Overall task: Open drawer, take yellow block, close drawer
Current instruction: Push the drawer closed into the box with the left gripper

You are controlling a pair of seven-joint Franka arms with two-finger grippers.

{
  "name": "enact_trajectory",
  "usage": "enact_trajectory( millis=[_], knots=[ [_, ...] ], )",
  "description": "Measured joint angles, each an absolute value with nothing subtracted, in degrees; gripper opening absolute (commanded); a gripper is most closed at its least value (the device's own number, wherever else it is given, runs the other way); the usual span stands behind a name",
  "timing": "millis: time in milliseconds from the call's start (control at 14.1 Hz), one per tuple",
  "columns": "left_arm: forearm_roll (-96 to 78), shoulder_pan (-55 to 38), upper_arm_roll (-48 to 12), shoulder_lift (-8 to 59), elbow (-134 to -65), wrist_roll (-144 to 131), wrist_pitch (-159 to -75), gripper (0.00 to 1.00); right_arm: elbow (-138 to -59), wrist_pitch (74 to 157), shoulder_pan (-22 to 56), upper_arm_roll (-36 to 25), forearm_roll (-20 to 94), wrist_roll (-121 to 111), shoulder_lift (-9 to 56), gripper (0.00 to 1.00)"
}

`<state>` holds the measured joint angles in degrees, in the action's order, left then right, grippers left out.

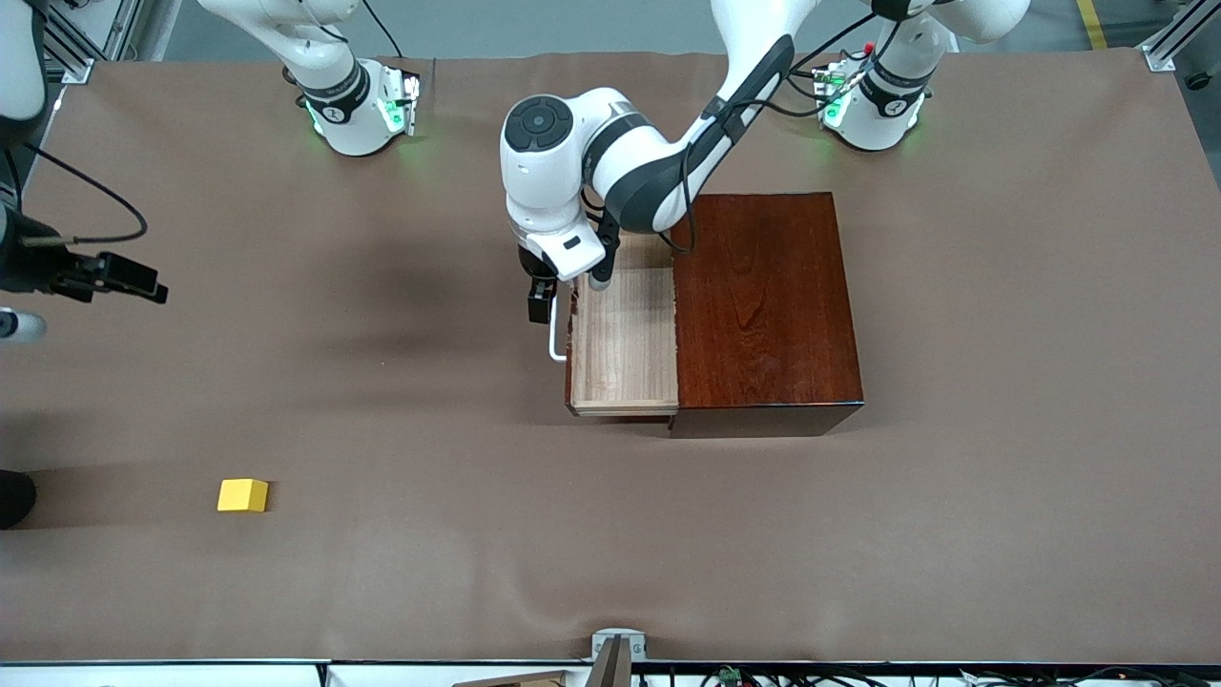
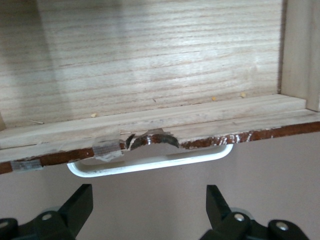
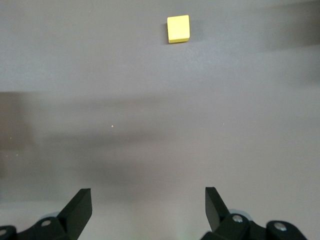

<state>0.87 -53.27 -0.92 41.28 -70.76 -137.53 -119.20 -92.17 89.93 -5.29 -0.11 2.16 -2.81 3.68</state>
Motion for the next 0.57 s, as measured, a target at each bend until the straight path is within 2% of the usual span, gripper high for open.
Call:
enact_trajectory(
  millis=[565],
  knots=[
    [-1.7, -53.3, -0.6, 43.0, -70.5, -138.0, -115.0, 1.00, -94.2, 89.4, -3.2, 0.0, 1.8, -2.5, 1.2, 1.00]
  ],
)
